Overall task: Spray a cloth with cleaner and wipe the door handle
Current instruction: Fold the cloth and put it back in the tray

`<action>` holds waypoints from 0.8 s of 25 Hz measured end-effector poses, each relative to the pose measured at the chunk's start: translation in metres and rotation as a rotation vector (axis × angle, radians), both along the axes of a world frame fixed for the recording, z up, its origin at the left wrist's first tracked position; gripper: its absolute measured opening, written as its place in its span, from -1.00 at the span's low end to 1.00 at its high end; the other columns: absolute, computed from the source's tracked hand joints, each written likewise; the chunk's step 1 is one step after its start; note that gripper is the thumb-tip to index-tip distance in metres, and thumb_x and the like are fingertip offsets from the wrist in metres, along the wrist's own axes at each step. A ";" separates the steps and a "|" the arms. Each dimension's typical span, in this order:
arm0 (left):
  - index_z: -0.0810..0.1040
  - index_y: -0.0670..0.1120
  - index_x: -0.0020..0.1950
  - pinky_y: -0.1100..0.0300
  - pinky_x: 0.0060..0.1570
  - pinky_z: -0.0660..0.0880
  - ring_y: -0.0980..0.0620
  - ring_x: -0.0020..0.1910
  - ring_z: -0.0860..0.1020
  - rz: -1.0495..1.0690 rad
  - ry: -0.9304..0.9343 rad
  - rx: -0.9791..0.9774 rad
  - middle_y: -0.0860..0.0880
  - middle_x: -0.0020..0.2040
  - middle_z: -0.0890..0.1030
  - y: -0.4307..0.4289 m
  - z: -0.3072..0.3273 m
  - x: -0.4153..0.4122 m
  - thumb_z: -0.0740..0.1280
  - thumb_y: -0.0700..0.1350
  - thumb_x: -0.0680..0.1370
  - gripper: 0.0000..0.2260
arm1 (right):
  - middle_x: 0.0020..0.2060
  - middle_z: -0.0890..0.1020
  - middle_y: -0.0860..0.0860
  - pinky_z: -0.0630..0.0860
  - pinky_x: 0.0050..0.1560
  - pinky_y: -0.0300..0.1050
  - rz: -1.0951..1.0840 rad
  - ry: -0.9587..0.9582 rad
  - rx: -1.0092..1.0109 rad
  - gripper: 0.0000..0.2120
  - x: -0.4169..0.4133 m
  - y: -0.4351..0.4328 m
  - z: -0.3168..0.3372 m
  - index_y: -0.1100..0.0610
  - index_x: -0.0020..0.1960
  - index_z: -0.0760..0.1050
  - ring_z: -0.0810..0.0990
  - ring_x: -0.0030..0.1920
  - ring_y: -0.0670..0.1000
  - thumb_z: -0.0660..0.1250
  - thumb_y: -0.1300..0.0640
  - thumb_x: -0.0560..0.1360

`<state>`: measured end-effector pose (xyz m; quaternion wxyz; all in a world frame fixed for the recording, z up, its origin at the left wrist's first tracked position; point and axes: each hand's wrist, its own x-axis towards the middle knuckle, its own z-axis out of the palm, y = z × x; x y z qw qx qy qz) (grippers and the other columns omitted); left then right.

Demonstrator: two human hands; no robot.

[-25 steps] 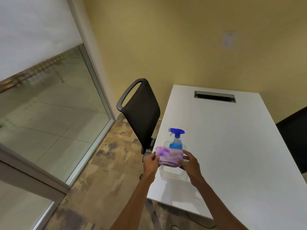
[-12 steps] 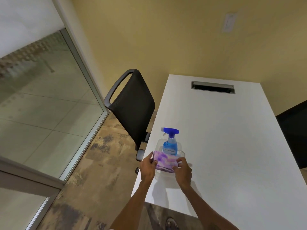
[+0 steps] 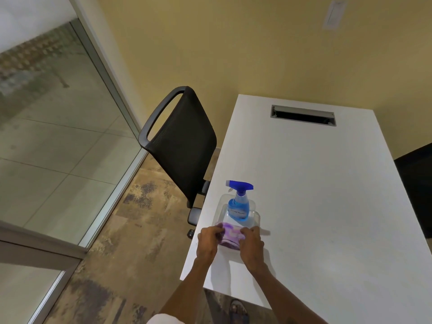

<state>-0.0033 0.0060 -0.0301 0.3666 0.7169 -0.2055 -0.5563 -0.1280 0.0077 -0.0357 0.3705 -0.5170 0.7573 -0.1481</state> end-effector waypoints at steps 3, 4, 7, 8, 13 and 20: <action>0.65 -0.26 0.18 0.23 0.01 0.61 -0.07 -0.07 0.66 -0.195 -0.269 0.017 -0.23 0.05 0.67 -0.009 -0.007 -0.001 0.31 -0.21 0.65 -0.80 | 0.13 0.58 0.14 0.59 0.22 0.05 0.031 0.056 0.025 -0.73 0.005 -0.009 -0.003 0.16 0.28 0.36 0.63 0.14 0.13 0.27 0.11 0.62; 0.65 -0.24 0.18 0.27 0.01 0.60 -0.05 -0.07 0.64 -0.274 -0.364 0.013 -0.22 0.06 0.67 -0.012 -0.007 -0.001 0.31 -0.19 0.65 -0.80 | 0.12 0.59 0.12 0.60 0.21 0.01 0.059 0.090 0.036 -0.72 0.005 -0.012 -0.003 0.16 0.27 0.38 0.64 0.11 0.10 0.28 0.09 0.61; 0.63 -0.18 0.21 0.27 0.08 0.58 -0.03 -0.03 0.63 -0.420 -0.509 0.017 -0.16 0.09 0.67 -0.018 -0.010 -0.001 0.33 -0.13 0.65 -0.80 | 0.11 0.61 0.08 0.60 0.20 -0.07 0.139 0.153 0.052 -0.69 0.004 -0.020 -0.005 0.14 0.28 0.40 0.65 0.09 0.05 0.29 0.02 0.61; 0.62 -0.16 0.23 0.24 0.14 0.57 -0.03 0.00 0.63 -0.457 -0.542 0.025 -0.15 0.13 0.67 -0.019 -0.011 -0.002 0.35 -0.10 0.64 -0.78 | 0.11 0.61 0.07 0.61 0.19 -0.10 0.174 0.186 0.051 -0.69 0.005 -0.022 -0.007 0.13 0.27 0.40 0.65 0.08 0.04 0.29 0.01 0.60; 0.56 -0.09 0.31 0.25 0.25 0.51 -0.02 0.16 0.62 -0.697 -0.712 0.046 -0.09 0.24 0.63 -0.021 -0.021 0.003 0.39 0.07 0.59 -0.64 | 0.19 0.56 0.03 0.57 0.23 -0.15 0.349 0.359 0.040 -0.62 0.002 -0.024 -0.021 0.07 0.32 0.39 0.61 0.16 -0.01 0.31 -0.06 0.57; 0.51 -0.05 0.35 0.27 0.31 0.44 0.00 0.21 0.57 -0.728 -0.753 0.047 -0.05 0.29 0.59 -0.016 -0.030 0.003 0.36 0.08 0.61 -0.64 | 0.27 0.51 0.01 0.46 0.33 -0.15 0.523 0.524 -0.023 -0.51 -0.006 -0.018 -0.040 0.03 0.38 0.35 0.51 0.27 -0.02 0.32 -0.15 0.54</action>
